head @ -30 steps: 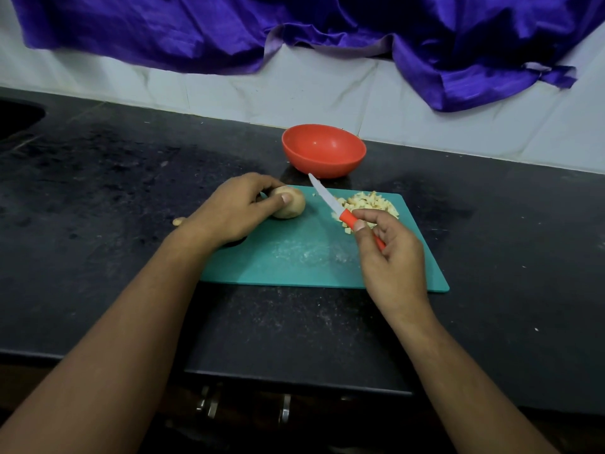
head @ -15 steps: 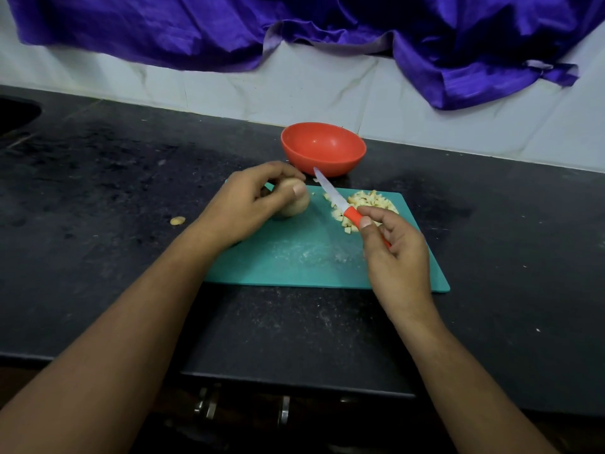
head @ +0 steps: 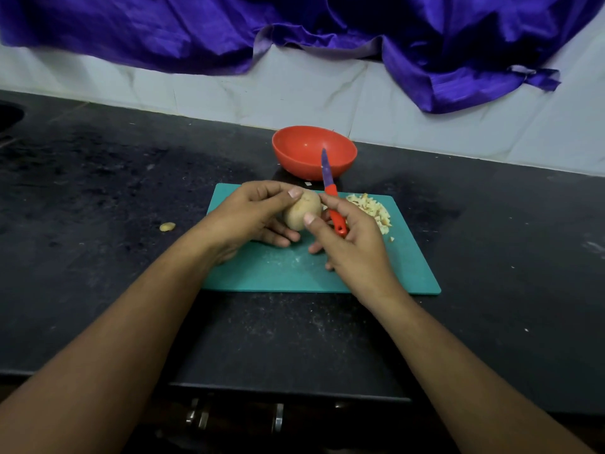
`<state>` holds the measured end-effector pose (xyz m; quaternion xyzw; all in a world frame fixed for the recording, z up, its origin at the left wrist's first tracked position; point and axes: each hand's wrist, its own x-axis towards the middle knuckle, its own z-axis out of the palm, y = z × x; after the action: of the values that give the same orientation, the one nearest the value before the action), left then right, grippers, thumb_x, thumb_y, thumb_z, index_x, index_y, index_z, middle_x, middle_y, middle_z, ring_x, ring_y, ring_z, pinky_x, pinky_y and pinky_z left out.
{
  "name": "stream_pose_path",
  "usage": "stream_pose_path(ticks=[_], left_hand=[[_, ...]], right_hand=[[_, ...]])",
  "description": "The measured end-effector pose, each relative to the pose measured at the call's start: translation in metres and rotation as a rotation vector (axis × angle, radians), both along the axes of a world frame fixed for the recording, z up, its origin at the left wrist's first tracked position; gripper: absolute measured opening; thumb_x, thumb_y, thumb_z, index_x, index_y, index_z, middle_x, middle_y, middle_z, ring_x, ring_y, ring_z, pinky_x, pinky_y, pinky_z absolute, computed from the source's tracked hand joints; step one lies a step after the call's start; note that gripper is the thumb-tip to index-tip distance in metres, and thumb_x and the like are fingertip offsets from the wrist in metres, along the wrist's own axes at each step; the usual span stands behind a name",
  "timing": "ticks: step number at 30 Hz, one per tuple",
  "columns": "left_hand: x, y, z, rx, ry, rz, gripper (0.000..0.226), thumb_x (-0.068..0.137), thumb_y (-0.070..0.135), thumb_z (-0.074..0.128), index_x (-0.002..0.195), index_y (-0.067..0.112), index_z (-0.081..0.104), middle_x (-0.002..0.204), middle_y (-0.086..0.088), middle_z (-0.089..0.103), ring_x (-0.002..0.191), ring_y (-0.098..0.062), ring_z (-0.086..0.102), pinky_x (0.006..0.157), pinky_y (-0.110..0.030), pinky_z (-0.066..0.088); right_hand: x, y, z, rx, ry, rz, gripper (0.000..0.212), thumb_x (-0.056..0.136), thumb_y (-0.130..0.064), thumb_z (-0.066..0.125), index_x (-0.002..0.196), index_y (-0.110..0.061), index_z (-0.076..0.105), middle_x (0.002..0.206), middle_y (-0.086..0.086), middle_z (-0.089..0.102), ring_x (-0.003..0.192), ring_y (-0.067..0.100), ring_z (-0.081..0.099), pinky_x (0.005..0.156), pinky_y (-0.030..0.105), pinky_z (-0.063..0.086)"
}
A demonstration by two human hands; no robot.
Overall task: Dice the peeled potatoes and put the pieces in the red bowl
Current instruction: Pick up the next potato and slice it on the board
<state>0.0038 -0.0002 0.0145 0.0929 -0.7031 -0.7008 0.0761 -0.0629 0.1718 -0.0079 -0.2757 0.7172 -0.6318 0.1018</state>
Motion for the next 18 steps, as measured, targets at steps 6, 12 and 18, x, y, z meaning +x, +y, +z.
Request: stream_pose_path(ticks=[6, 12, 18], left_hand=[[0.007, -0.006, 0.007, 0.076, -0.010, -0.158, 0.041, 0.096, 0.014, 0.065, 0.136, 0.020, 0.061, 0.111, -0.021, 0.075, 0.096, -0.029, 0.076, 0.071, -0.028, 0.064], [0.009, -0.004, 0.007, 0.002, 0.071, -0.151, 0.046, 0.084, 0.020, 0.078, 0.128, 0.024, 0.066, 0.110, -0.014, 0.071, 0.090, -0.027, 0.073, 0.071, -0.031, 0.063], [0.006, 0.001, 0.002, -0.041, 0.049, -0.104, 0.046, 0.082, 0.029, 0.078, 0.127, 0.025, 0.067, 0.116, -0.007, 0.073, 0.095, -0.020, 0.070, 0.075, -0.033, 0.062]], right_hand=[[-0.003, 0.005, 0.002, -0.144, -0.102, 0.067, 0.032, 0.096, -0.017, 0.071, 0.128, -0.018, 0.067, 0.095, 0.010, 0.077, 0.076, 0.020, 0.072, 0.054, 0.030, 0.055], [-0.008, 0.013, 0.007, -0.291, -0.228, 0.113, 0.026, 0.096, -0.013, 0.067, 0.122, -0.015, 0.071, 0.097, 0.014, 0.077, 0.075, 0.020, 0.071, 0.053, 0.025, 0.056], [-0.008, 0.013, 0.004, -0.278, -0.209, 0.104, 0.028, 0.097, -0.007, 0.067, 0.125, -0.009, 0.070, 0.100, 0.016, 0.077, 0.079, 0.024, 0.074, 0.058, 0.027, 0.060]])
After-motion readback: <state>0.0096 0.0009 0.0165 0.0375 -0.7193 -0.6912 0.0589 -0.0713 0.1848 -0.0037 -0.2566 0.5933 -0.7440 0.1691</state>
